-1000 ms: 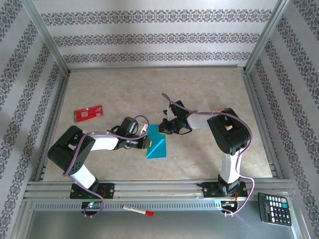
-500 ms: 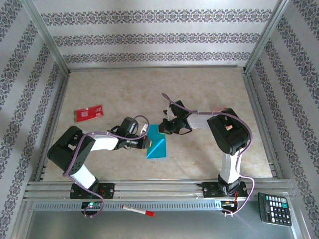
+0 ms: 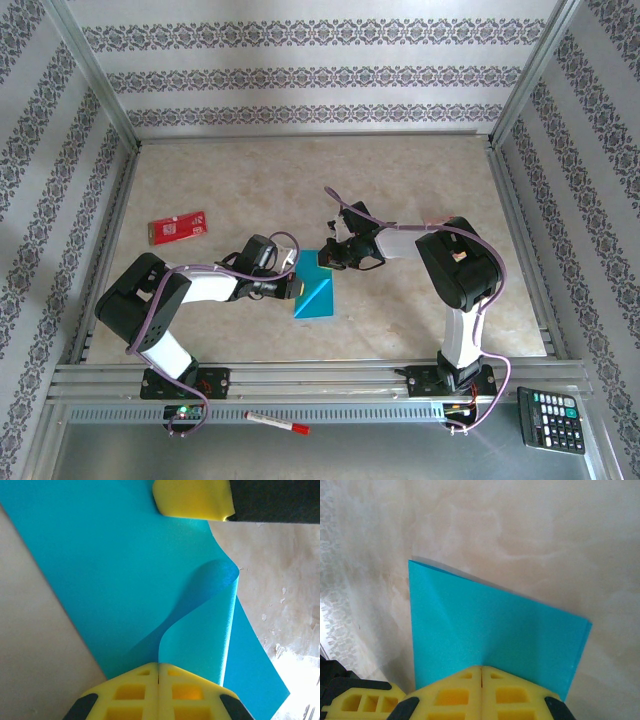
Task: Fold a paper plane with a square sheet of paper (pick it up from the middle)
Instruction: Fold the triangle a second time at the center of the table.
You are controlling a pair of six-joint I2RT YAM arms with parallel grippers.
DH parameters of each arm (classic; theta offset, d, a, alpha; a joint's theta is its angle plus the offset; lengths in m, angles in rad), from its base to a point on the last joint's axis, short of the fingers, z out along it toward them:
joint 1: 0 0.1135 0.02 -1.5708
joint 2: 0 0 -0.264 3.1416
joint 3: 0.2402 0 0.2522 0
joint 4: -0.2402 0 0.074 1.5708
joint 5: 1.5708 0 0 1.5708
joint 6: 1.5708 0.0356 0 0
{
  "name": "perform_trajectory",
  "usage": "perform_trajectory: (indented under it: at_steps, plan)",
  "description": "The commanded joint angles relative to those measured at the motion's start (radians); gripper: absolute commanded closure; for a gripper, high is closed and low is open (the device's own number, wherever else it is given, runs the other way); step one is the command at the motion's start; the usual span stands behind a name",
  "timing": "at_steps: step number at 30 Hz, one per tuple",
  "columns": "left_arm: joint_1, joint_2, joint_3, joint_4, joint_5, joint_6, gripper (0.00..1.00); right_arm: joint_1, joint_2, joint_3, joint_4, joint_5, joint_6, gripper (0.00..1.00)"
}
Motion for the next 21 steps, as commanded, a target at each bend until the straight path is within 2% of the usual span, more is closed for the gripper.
perform_trajectory:
  at_steps: [1,10,21]
  plan:
    - [0.012,0.022,-0.016,-0.057,-0.034,0.006,1.00,0.004,0.040,-0.034,-0.112,0.088,-0.020,1.00]
    - [0.010,0.026,-0.020,-0.077,-0.052,0.005,1.00,0.004,0.038,-0.022,-0.120,0.086,-0.023,1.00]
    - [0.005,0.031,-0.016,-0.101,-0.064,0.015,1.00,-0.007,0.014,0.019,-0.135,0.054,-0.017,0.84]
